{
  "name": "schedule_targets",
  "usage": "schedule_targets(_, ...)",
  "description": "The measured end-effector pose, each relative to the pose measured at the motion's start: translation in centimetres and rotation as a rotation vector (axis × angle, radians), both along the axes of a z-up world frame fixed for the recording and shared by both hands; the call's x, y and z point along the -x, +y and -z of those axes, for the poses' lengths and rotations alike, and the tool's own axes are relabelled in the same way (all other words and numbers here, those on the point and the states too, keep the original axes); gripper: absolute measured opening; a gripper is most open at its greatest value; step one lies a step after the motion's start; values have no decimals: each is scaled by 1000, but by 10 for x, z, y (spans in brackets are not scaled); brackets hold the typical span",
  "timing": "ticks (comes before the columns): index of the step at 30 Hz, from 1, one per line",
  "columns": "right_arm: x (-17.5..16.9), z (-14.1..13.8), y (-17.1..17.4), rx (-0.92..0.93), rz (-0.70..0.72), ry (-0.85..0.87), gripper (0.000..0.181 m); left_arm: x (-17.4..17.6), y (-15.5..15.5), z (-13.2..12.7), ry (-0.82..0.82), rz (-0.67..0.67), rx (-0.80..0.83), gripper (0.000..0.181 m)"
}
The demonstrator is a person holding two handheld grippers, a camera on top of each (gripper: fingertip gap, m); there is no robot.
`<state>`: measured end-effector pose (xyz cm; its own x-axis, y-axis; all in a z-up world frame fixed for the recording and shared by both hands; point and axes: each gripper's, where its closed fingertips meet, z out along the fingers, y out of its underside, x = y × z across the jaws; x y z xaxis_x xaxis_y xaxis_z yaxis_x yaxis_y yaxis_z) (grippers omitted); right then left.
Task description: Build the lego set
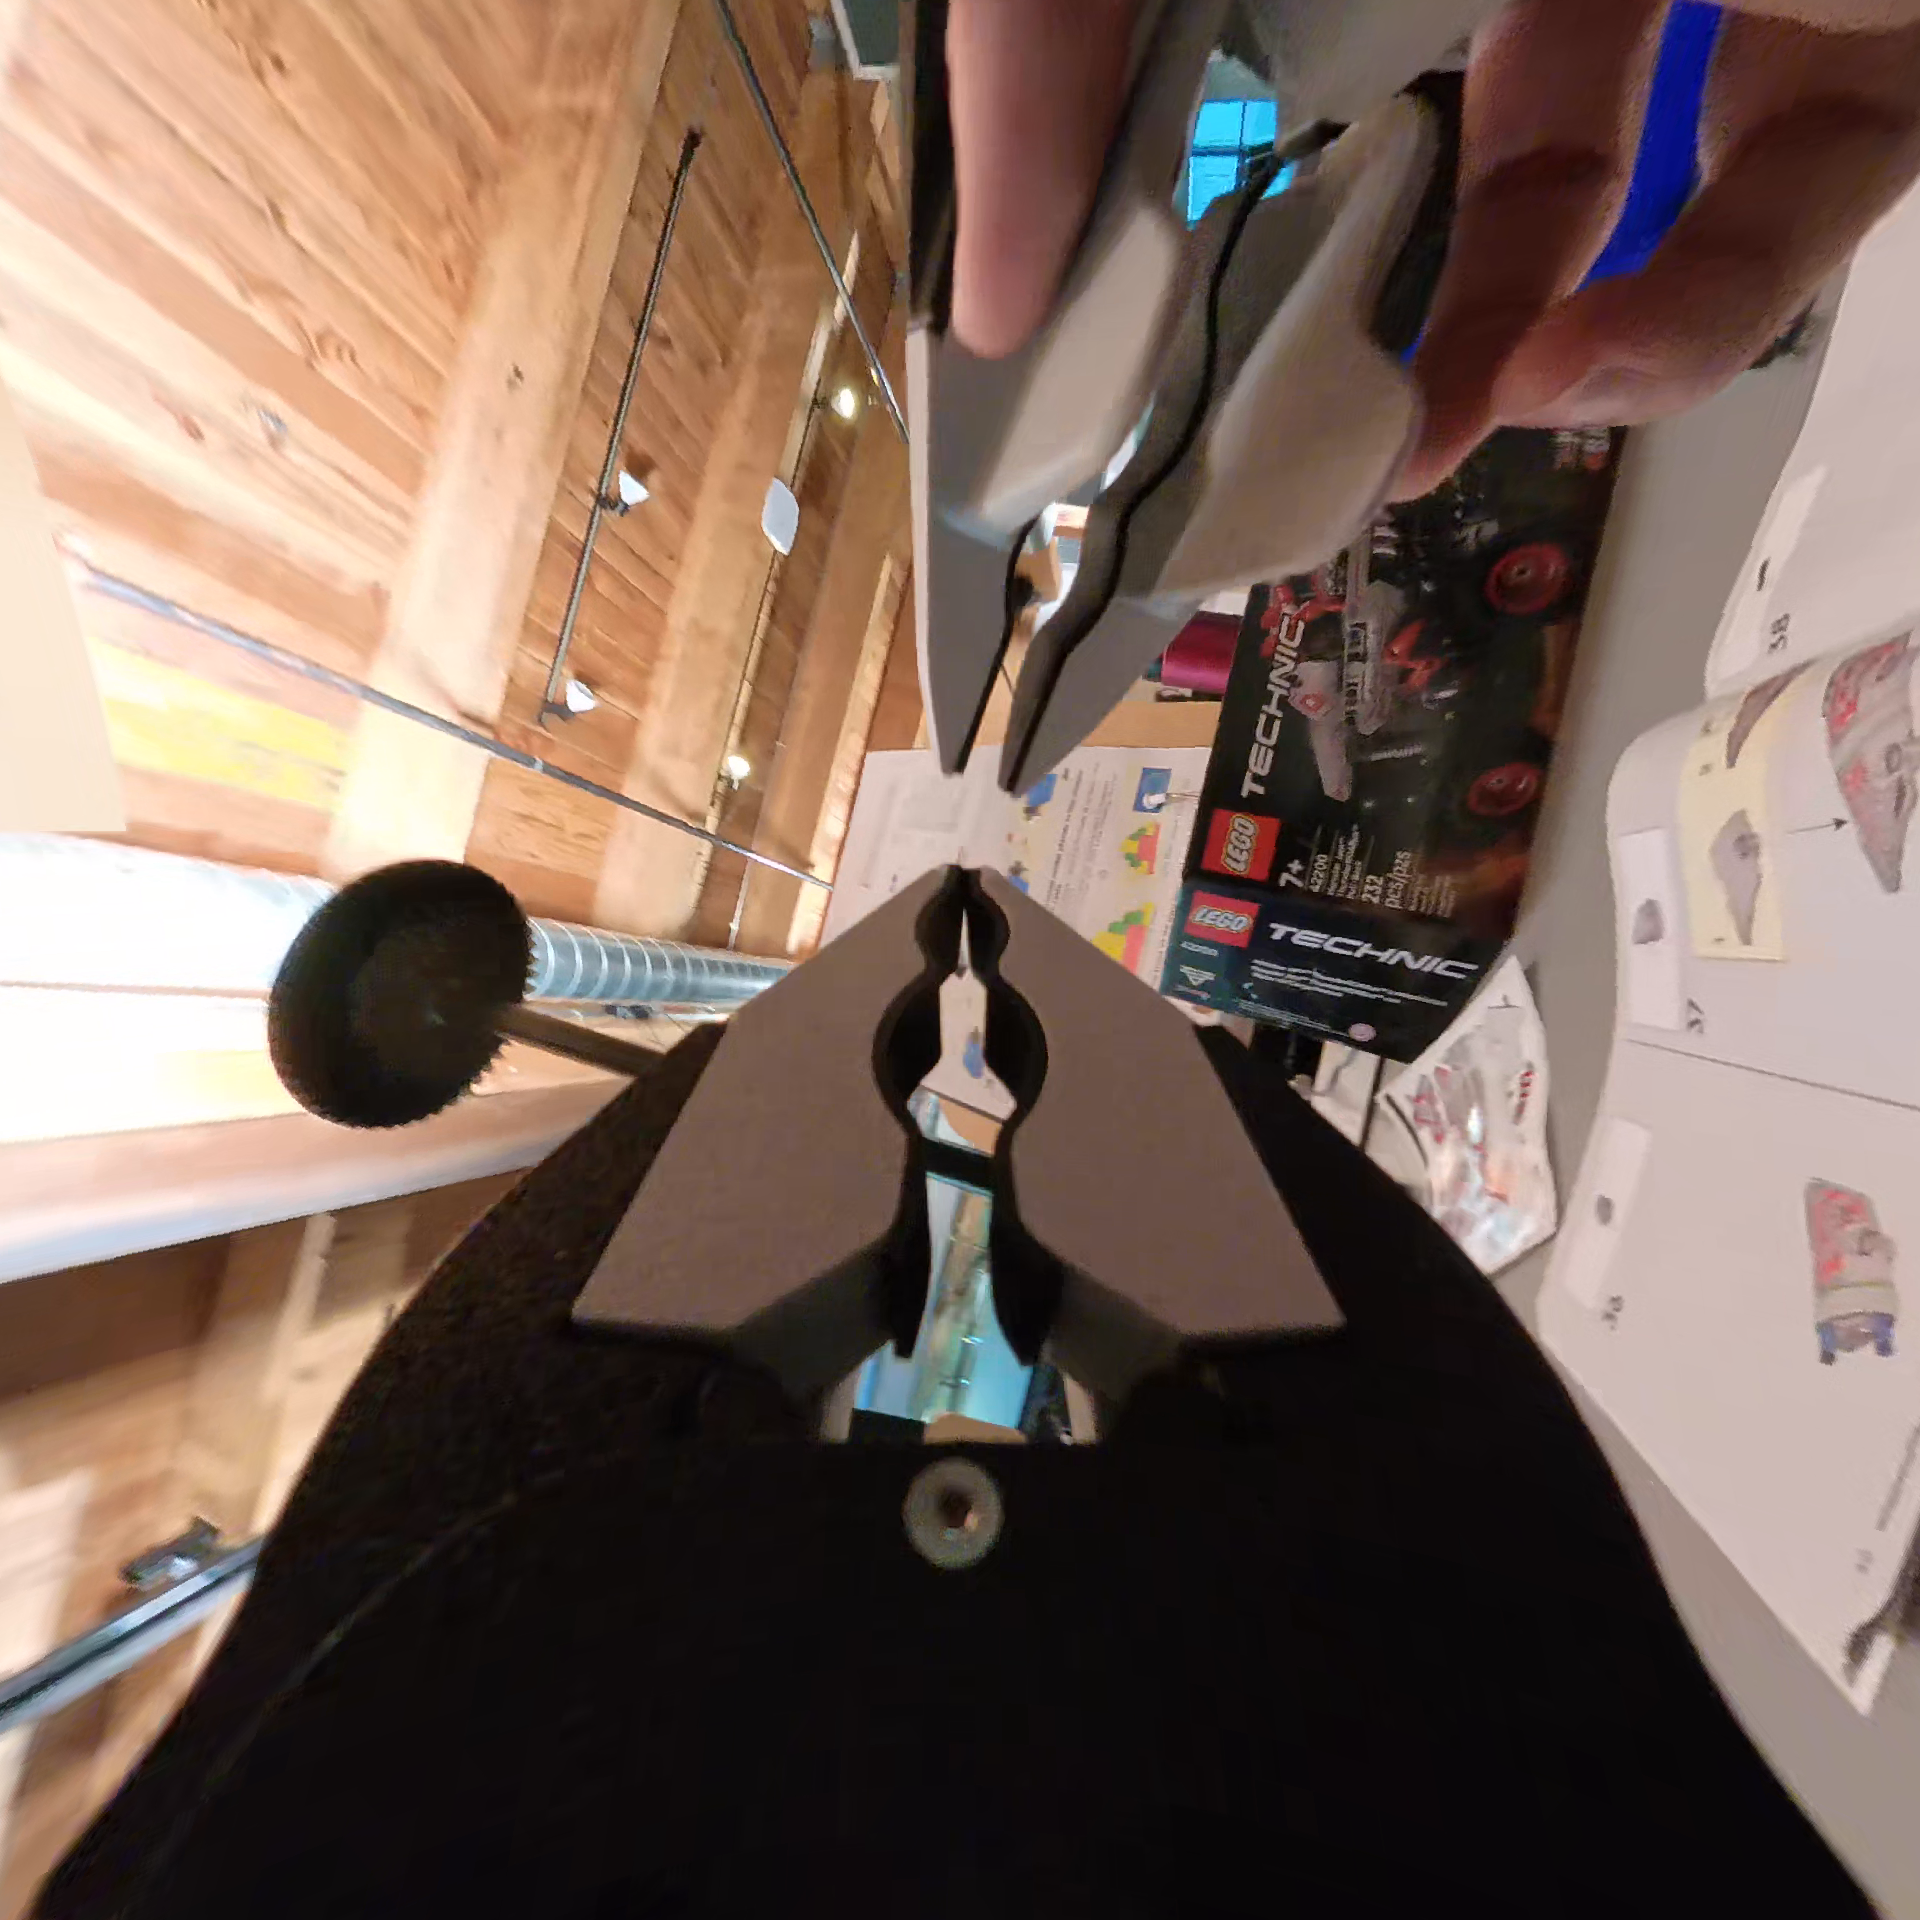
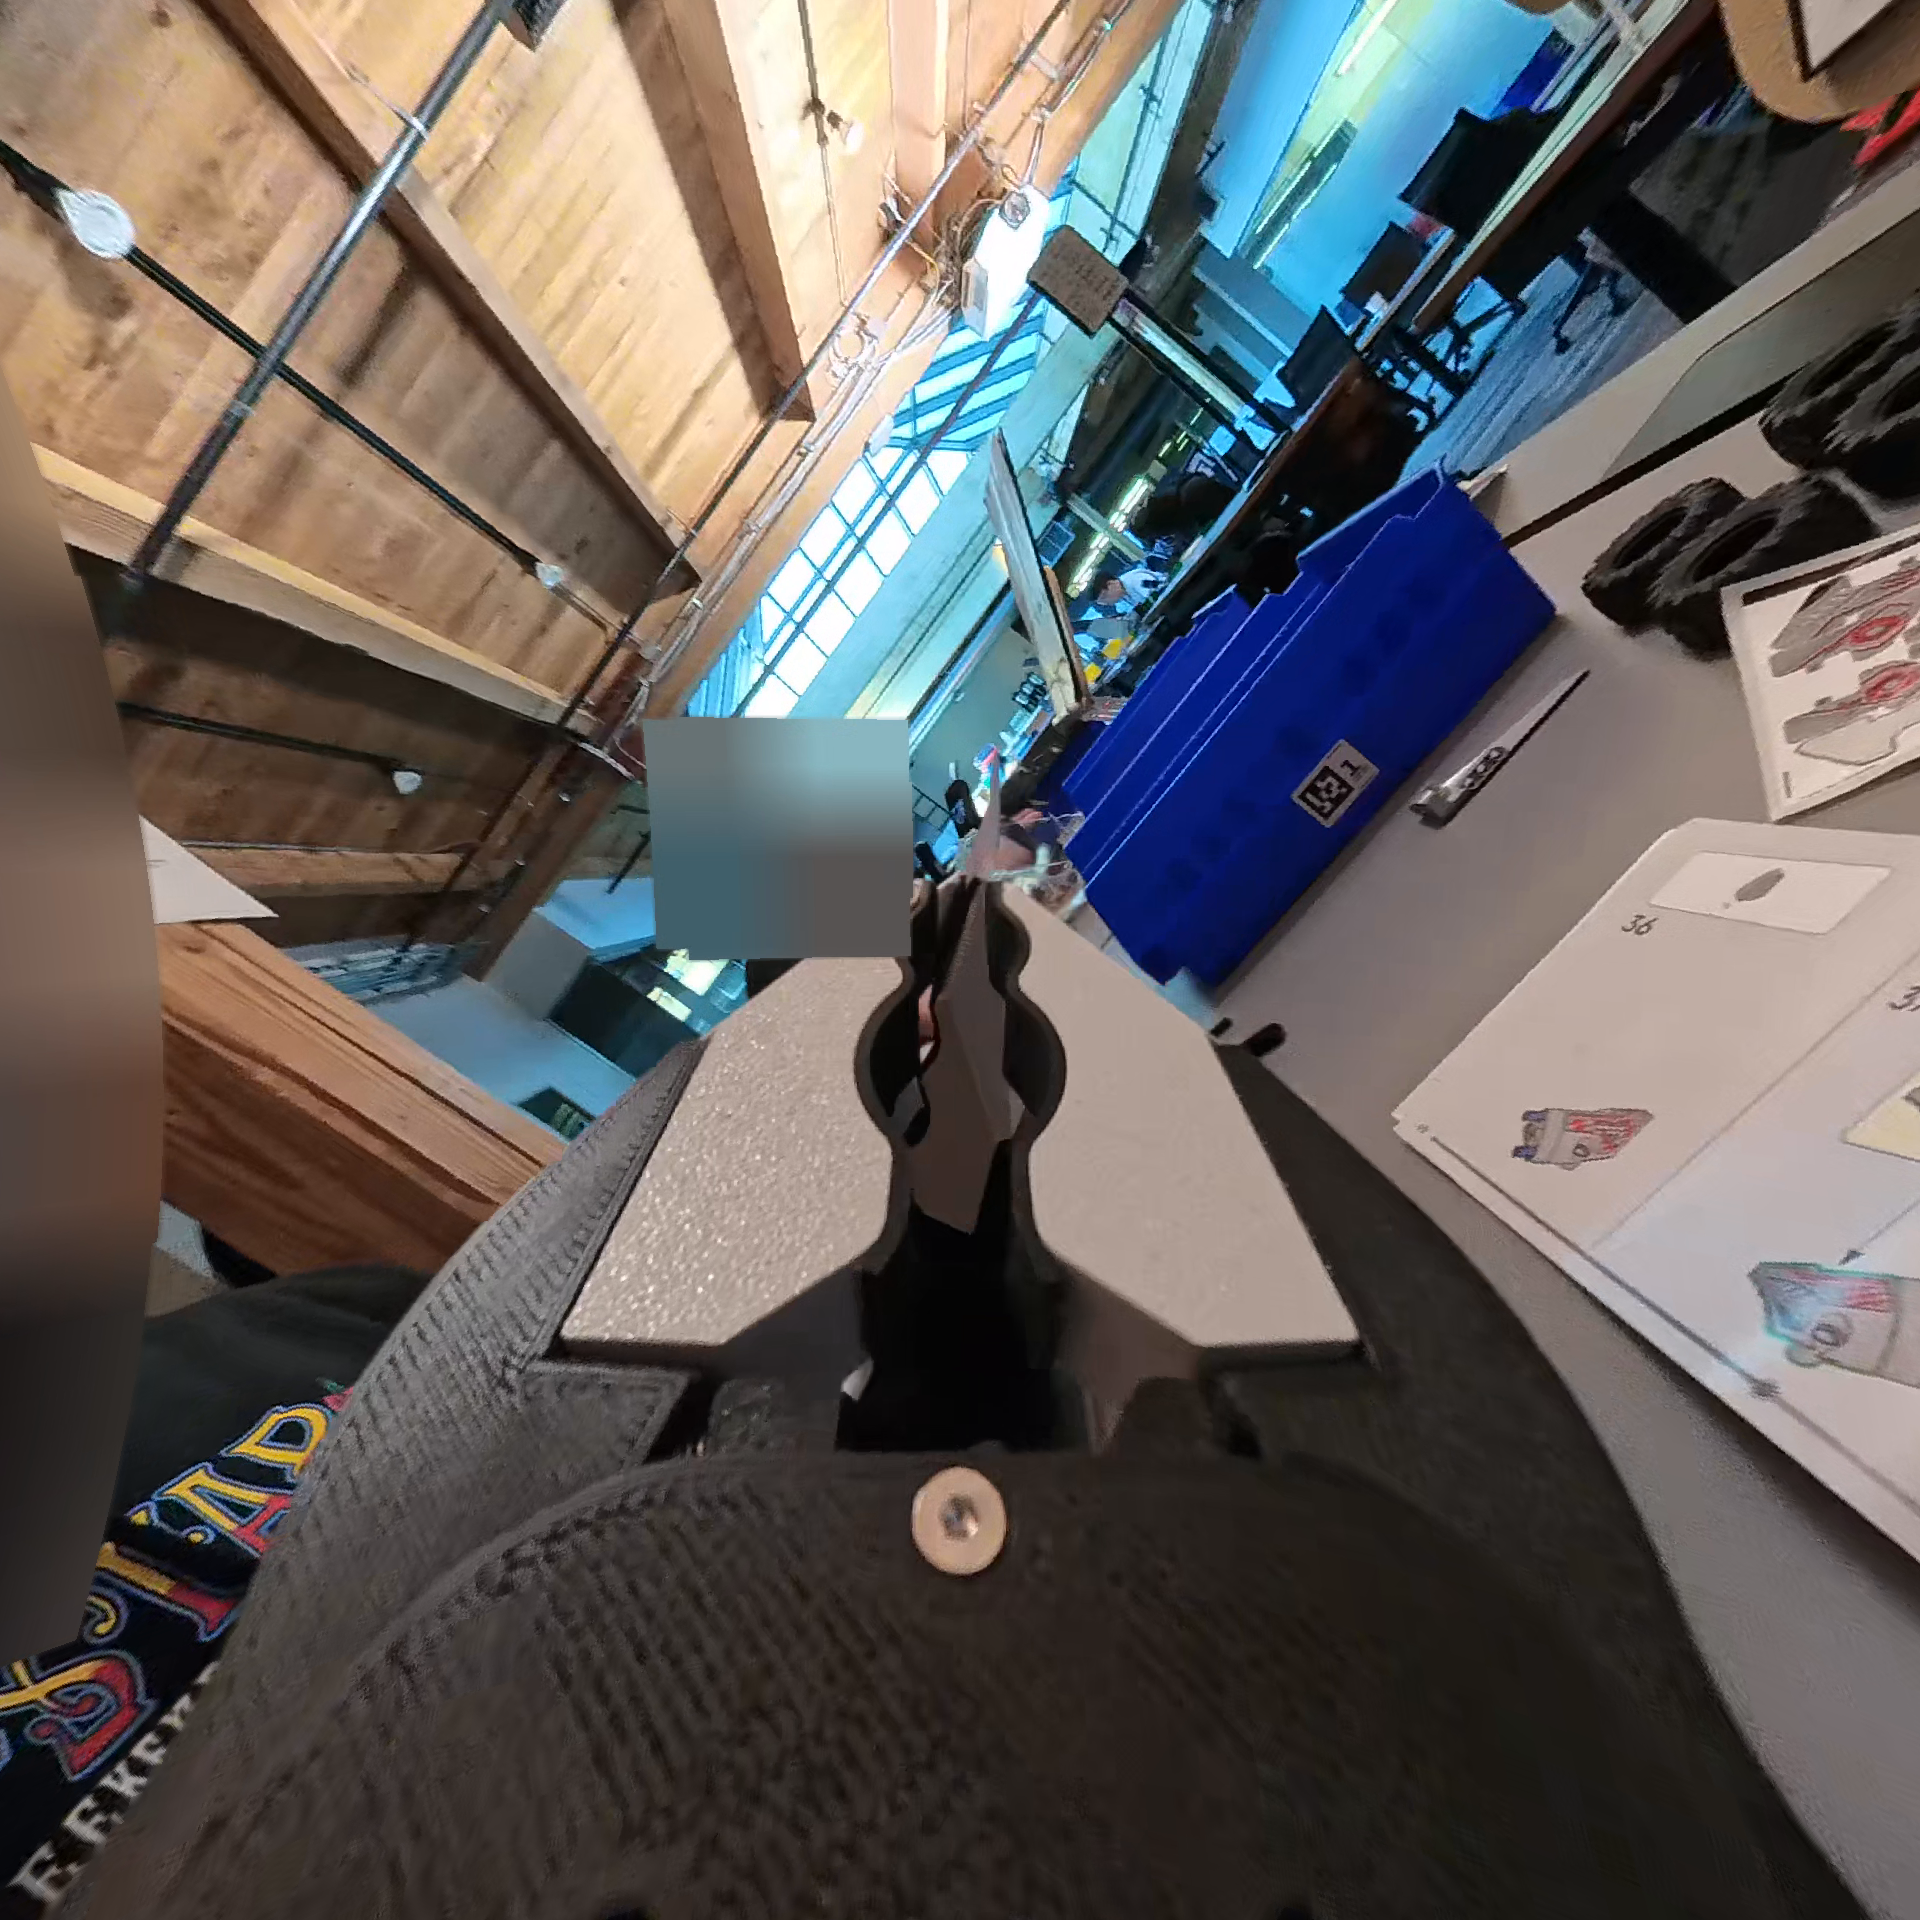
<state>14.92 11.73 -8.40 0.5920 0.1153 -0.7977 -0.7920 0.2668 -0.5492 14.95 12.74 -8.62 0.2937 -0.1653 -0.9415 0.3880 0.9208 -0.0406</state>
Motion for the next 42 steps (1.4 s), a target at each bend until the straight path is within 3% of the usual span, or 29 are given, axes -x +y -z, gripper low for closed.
schedule_targets(1,1,0,0,-8,-4,5,8,2,-4,-1,-12,1,-29,0)
schedule_targets(6,5,-2,-1,-37,-8,9,6,5,-15,1,-20,11,-109,0)
schedule_targets(19,3,9,-7,28,3,-32,0,4,-20,7,13,9,-132,0)
schedule_targets(28,13,22,-6,162,-91,-159,0,13,-13,4,284,183,128,34)
schedule_targets(31,12,24,-2,181,-80,-182,0,13,-11,15,297,157,39,27)
schedule_targets(34,3,21,-7,153,-48,-171,0,11,-10,32,342,117,-29,41)
schedule_targets(38,2,25,-19,172,-102,-185,0,17,-4,26,450,201,171,42)
schedule_targets(42,13,38,-26,233,-229,-219,0,18,0,19,824,380,574,33)
